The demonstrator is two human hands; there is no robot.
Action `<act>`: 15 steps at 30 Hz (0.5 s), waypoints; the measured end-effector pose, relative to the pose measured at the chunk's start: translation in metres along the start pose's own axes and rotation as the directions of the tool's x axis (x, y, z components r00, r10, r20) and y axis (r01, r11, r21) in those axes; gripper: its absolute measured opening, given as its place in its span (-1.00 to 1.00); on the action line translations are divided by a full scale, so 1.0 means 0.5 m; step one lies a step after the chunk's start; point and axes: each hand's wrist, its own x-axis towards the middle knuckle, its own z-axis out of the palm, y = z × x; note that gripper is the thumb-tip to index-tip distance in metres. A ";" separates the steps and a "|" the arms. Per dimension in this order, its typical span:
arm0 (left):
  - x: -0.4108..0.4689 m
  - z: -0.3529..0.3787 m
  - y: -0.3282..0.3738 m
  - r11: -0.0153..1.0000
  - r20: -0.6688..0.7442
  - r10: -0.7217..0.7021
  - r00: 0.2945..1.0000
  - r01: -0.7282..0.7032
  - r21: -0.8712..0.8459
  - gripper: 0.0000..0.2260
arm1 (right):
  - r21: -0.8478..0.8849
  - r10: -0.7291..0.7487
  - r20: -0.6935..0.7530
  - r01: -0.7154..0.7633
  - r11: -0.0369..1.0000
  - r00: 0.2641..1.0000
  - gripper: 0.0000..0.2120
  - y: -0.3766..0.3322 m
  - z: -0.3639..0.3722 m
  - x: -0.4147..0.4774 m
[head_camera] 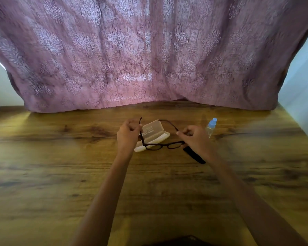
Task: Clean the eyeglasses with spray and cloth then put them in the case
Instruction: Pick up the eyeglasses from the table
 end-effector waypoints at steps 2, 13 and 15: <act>0.003 -0.009 -0.004 0.999 0.026 0.037 0.999 -0.037 0.032 -0.78 | 0.045 0.034 -0.060 -0.031 0.999 0.998 -0.84 -0.008 0.000 0.005; -0.047 -0.060 0.000 0.302 0.406 0.764 0.501 -0.834 0.461 -0.72 | 0.142 0.107 -0.162 -0.084 0.986 0.981 -0.83 -0.037 -0.025 0.037; -0.047 -0.063 0.005 0.219 0.440 0.792 0.423 -0.870 0.442 -0.70 | 0.197 0.122 -0.156 -0.090 0.976 0.980 -0.83 -0.041 -0.032 0.043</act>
